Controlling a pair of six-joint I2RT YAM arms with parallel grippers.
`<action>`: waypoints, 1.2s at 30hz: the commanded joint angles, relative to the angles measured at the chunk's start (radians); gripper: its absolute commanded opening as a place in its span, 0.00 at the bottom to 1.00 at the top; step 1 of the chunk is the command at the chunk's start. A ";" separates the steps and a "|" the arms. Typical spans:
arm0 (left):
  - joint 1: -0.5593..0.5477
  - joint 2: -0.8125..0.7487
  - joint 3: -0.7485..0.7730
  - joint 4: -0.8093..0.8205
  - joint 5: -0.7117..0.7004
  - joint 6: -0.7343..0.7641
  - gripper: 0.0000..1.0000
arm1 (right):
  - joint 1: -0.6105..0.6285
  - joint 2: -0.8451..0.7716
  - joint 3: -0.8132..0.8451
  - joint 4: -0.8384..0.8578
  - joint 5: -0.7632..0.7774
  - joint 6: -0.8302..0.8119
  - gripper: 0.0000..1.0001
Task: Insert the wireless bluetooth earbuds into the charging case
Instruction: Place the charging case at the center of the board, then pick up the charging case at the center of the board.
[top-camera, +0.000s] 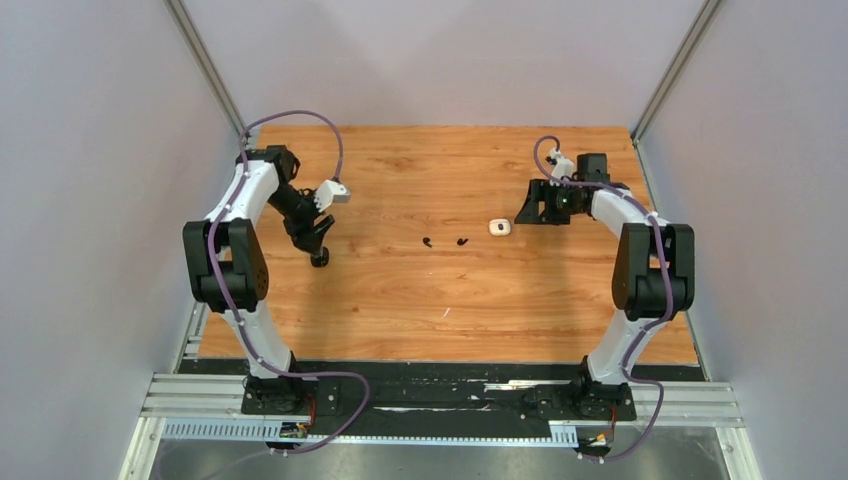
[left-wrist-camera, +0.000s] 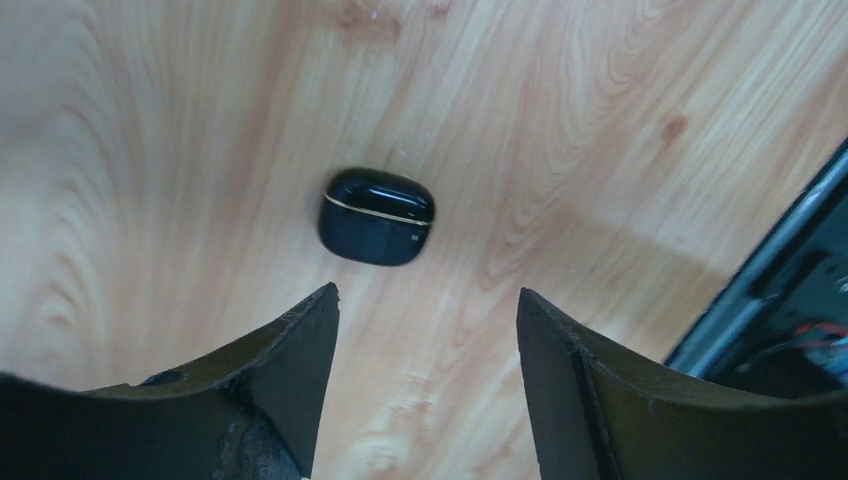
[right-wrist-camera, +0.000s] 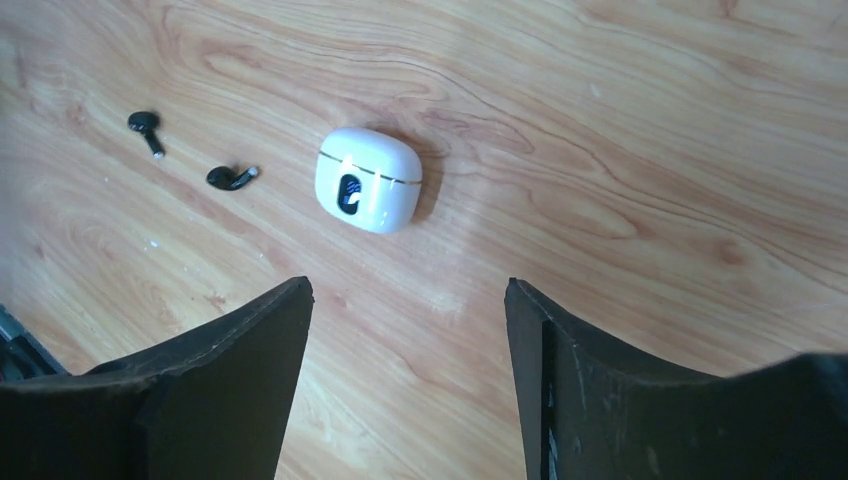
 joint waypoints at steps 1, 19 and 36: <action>-0.002 0.089 0.084 -0.050 0.025 0.371 0.71 | -0.003 -0.105 0.046 -0.052 -0.080 -0.116 0.70; -0.010 0.251 0.085 0.038 0.018 0.584 0.60 | 0.000 -0.204 0.118 -0.225 -0.109 -0.287 0.72; -0.011 0.149 -0.102 0.106 0.005 0.448 0.65 | 0.000 -0.134 0.177 -0.187 -0.155 -0.224 0.73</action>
